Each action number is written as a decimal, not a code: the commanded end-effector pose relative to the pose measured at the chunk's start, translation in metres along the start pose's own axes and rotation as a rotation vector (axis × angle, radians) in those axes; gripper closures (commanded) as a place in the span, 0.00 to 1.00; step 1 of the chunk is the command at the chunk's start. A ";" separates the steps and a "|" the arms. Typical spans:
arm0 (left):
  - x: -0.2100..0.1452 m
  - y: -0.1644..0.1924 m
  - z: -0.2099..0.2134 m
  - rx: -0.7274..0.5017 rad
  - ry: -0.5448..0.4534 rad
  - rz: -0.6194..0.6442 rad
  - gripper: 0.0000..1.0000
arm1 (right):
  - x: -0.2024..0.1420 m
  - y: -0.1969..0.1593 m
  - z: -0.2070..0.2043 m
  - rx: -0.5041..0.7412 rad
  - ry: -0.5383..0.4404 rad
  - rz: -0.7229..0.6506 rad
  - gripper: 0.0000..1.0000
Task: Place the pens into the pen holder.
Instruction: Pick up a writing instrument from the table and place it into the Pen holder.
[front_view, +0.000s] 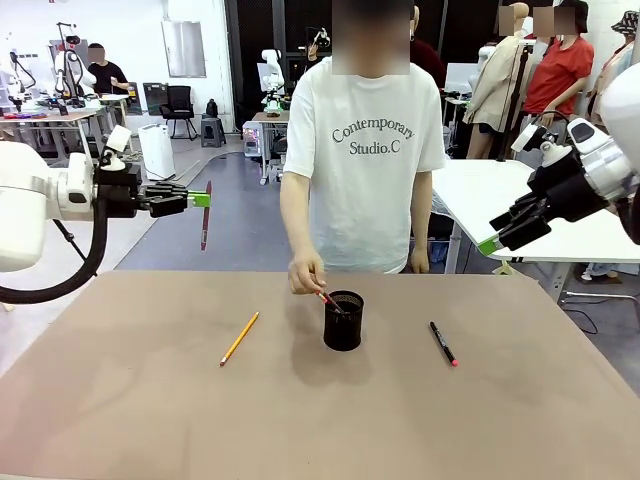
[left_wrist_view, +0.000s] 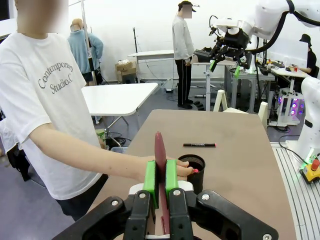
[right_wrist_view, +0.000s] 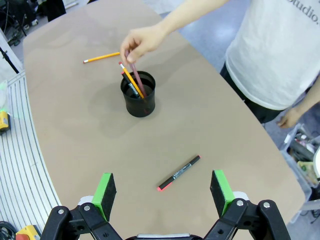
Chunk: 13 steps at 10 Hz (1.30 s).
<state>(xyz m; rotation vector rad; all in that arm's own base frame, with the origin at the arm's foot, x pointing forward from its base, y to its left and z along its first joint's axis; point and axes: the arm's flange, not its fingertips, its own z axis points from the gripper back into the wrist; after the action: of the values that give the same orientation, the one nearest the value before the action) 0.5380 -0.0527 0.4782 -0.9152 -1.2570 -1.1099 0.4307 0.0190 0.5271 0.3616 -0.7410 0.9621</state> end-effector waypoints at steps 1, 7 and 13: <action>0.003 0.000 0.000 -0.002 -0.003 -0.004 1.00 | 0.001 -0.001 0.000 0.007 -0.028 0.001 0.00; 0.003 0.000 0.000 -0.002 -0.003 -0.004 1.00 | 0.001 -0.001 0.000 0.007 -0.028 0.001 0.00; 0.003 0.000 0.000 -0.002 -0.003 -0.004 1.00 | 0.001 -0.001 0.000 0.007 -0.028 0.001 0.00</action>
<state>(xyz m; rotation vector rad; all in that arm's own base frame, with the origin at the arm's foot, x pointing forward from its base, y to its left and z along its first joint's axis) 0.5380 -0.0527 0.4782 -0.9152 -1.2570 -1.1099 0.4307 0.0190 0.5271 0.3616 -0.7410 0.9621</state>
